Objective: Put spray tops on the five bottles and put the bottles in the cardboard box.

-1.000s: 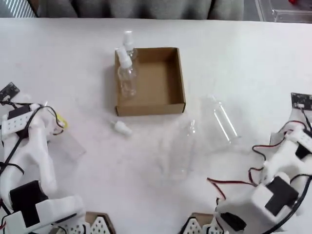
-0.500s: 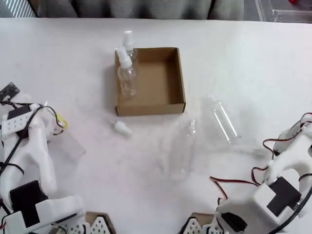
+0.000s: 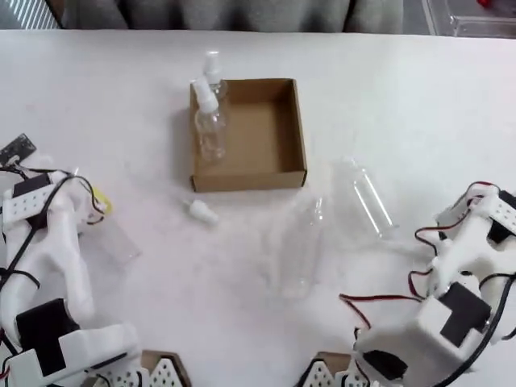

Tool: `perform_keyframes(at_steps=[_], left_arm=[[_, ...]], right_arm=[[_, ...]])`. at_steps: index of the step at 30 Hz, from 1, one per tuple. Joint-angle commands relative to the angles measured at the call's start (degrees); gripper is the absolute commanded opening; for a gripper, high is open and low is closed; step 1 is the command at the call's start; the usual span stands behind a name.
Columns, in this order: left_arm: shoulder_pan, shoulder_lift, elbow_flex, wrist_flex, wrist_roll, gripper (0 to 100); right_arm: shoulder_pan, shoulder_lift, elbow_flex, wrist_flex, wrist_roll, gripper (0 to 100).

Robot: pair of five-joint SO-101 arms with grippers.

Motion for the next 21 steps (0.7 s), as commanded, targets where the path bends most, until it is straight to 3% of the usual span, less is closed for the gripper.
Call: perform_keyframes(at_steps=[1, 8, 11, 16, 21], left_arm=[[0.84, -0.48, -0.53, -1.23, -0.88, 6], [0.84, -0.48, -0.53, -1.23, -1.05, 6], [0.84, -0.48, -0.53, -1.23, -1.05, 6], [0.66, -0.48, -0.44, -1.23, -1.14, 6], [0.75, -0.84, 0.44, -1.85, -1.14, 6]], right_arm=[[-1.1, 3.65, -4.13, -0.22, -3.43, 25.3], [-2.42, 10.95, -8.79, -0.04, -3.08, 24.7], [-3.38, 12.35, -11.25, 1.98, 2.55, 21.7], [-3.91, 13.85, -17.93, 4.7, 14.59, 0.5], [-0.92, 13.67, -26.9, 11.3, 22.24, 1.9]])
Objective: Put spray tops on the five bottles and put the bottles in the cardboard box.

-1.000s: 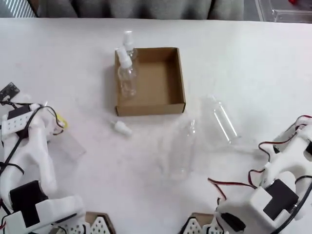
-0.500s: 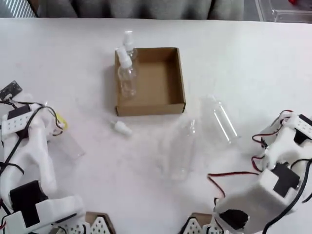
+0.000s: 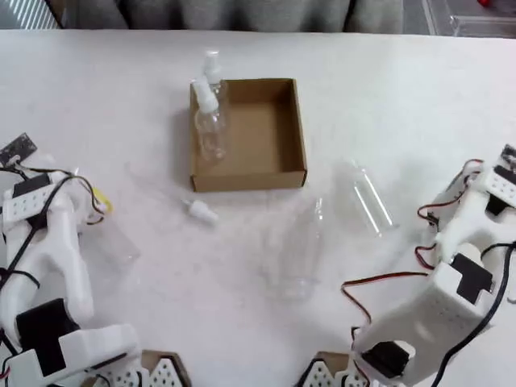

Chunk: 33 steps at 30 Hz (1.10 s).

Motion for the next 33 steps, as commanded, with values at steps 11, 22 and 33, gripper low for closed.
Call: perform_keyframes(at_steps=[11, 22, 33], left_arm=[[5.85, -6.2, 0.26, -0.79, -0.09, 2], [31.78, -32.84, 0.18, 2.64, -0.53, 2], [61.32, -39.6, 4.13, -12.31, -20.66, 2]], right_arm=[[6.73, -1.01, -32.79, 31.34, 18.37, 1.6], [14.81, -4.79, -30.51, 31.69, 25.49, 1.7], [23.16, -8.84, -28.04, 23.52, 27.25, 1.7]])
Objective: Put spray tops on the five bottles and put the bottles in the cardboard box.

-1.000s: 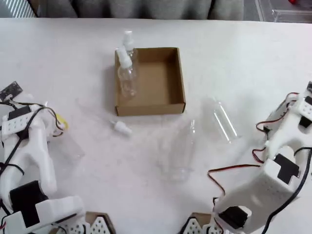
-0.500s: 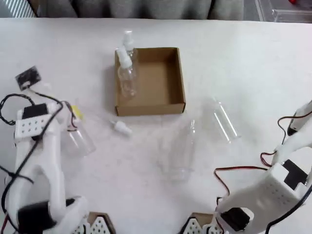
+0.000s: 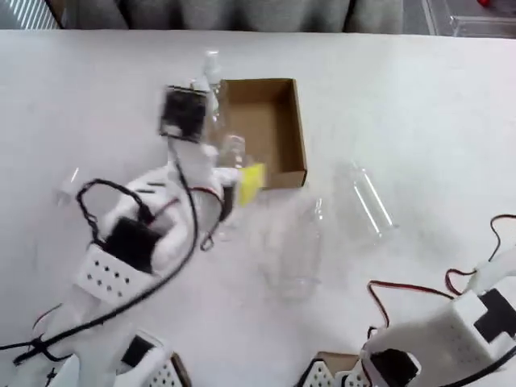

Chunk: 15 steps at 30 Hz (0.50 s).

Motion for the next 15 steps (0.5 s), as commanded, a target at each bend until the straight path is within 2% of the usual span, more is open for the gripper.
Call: perform_keyframes(at_steps=[1, 6, 10, 15], left_arm=[[9.01, -2.68, 3.96, -5.89, -11.34, 2], [10.15, -8.48, 12.31, -11.25, -13.71, 2], [9.71, -17.36, 18.9, -13.71, -13.71, 2], [9.71, -24.04, 26.9, -20.04, -13.63, 2]], right_arm=[[4.53, -2.77, -0.09, -3.3, 0.7, 1.7], [4.62, -3.38, -0.26, -0.92, 0.53, 1.7], [0.31, -5.23, -0.18, 2.95, -0.62, 1.7], [-6.55, -8.92, -0.09, 4.0, -7.3, 1.6]])
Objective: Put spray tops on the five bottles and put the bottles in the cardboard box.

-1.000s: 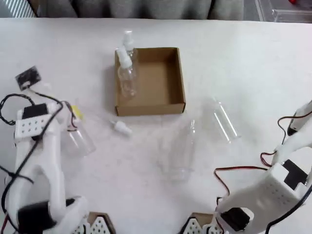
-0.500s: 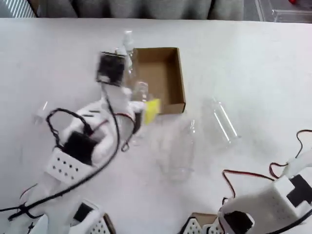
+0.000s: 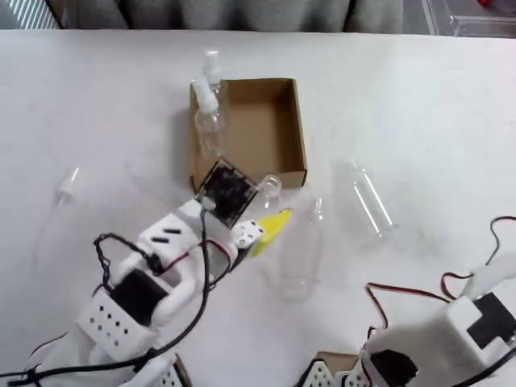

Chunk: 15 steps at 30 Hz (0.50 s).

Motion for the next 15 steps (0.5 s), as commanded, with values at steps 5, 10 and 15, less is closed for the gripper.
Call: perform_keyframes(at_steps=[5, 10, 15], left_arm=[[0.66, -5.58, 8.62, -12.22, -0.18, 2], [2.59, -5.58, 9.14, -12.04, -0.18, 2], [5.32, -5.58, 10.55, -12.31, -0.35, 2]], right_arm=[[-10.77, -12.09, 4.22, 2.59, -8.35, 1.6], [-16.22, -23.08, 16.26, -0.66, -9.05, 1.6], [-21.05, -33.27, 25.85, -12.79, -17.14, 1.6]])
